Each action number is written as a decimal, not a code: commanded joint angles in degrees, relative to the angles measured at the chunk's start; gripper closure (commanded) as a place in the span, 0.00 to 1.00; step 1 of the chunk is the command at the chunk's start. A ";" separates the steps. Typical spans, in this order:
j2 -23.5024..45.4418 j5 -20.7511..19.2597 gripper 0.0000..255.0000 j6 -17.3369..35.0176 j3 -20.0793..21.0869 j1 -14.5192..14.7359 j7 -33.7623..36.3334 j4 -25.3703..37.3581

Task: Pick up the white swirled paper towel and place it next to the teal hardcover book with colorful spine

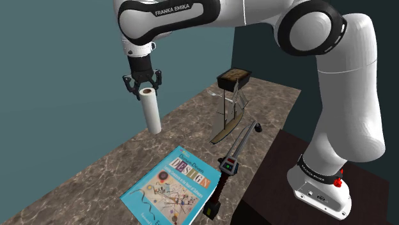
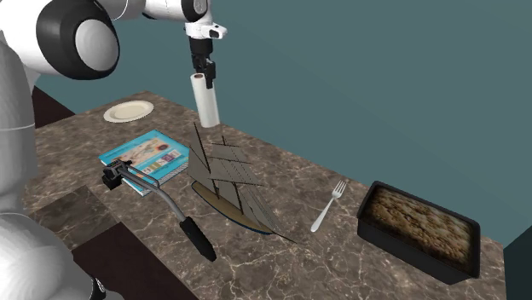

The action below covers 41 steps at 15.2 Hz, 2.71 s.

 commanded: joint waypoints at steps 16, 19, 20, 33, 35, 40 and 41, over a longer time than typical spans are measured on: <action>13.11 -2.96 1.00 -1.57 1.68 10.17 10.89 15.15; 12.94 -2.95 1.00 0.86 1.66 9.99 10.85 12.54; 12.93 -2.95 1.00 1.63 1.66 9.94 10.84 11.75; 13.24 -3.01 1.00 5.84 1.58 9.73 10.77 7.84; 13.25 -3.01 0.00 5.84 1.58 9.73 10.77 7.84; 13.25 -3.01 0.00 5.83 1.58 9.73 10.77 7.84; 12.99 -2.96 0.00 4.07 1.61 9.74 10.73 9.36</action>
